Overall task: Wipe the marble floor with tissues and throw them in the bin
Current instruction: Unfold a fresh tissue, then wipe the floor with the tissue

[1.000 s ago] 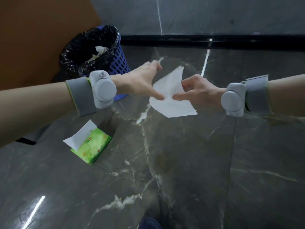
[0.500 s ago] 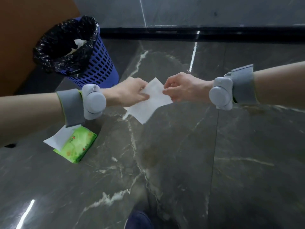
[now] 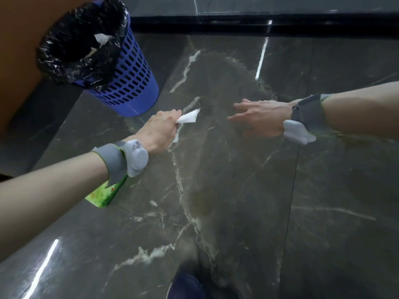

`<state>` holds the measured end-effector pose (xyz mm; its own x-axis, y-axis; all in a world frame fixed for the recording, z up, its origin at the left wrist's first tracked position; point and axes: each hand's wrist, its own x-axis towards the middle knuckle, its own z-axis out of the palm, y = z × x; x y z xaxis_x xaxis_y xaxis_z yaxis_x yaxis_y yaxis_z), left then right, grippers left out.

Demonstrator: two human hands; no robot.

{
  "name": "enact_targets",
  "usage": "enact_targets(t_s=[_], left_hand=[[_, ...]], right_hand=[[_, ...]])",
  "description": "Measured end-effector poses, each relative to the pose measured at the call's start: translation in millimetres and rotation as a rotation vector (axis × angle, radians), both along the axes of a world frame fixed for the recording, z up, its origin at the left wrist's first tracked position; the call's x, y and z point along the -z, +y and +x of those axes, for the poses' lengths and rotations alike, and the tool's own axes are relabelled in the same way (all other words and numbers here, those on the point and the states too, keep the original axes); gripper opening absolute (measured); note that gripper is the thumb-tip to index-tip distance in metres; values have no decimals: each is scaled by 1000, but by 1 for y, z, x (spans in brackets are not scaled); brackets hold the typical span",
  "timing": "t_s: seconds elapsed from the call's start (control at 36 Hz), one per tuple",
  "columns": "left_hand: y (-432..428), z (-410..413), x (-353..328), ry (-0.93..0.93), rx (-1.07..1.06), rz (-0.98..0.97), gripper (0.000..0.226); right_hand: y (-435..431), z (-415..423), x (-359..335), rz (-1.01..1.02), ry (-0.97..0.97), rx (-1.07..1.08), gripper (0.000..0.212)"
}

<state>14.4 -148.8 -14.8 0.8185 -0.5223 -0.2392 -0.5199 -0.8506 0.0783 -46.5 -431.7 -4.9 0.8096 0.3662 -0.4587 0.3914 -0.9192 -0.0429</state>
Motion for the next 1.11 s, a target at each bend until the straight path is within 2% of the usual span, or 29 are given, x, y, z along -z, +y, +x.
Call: enact_targets(t_s=[0.11, 0.19, 0.31, 0.36, 0.58, 0.86, 1.0, 1.11], left_hand=[[3, -23, 36, 98, 69, 46, 57], [9, -46, 60, 176, 178, 71, 60], [15, -73, 88, 318, 60, -28, 58], [18, -84, 98, 314, 21, -80, 58], [28, -117, 126, 194, 91, -99, 56], [36, -141, 130, 204, 115, -120, 58], [36, -160, 132, 190, 124, -128, 58], [36, -164, 125, 198, 45, -218, 54]], right_hand=[[2, 8, 11, -31, 48, 84, 71], [-3, 8, 22, -44, 40, 109, 73], [2, 2, 42, -4, 60, 99, 76], [5, -1, 48, 23, 60, 73, 76], [25, -1, 62, 98, 32, 67, 68], [30, 4, 67, 68, 16, -8, 62], [17, 5, 70, 54, -5, 60, 63], [13, 7, 72, 51, -2, 92, 64]])
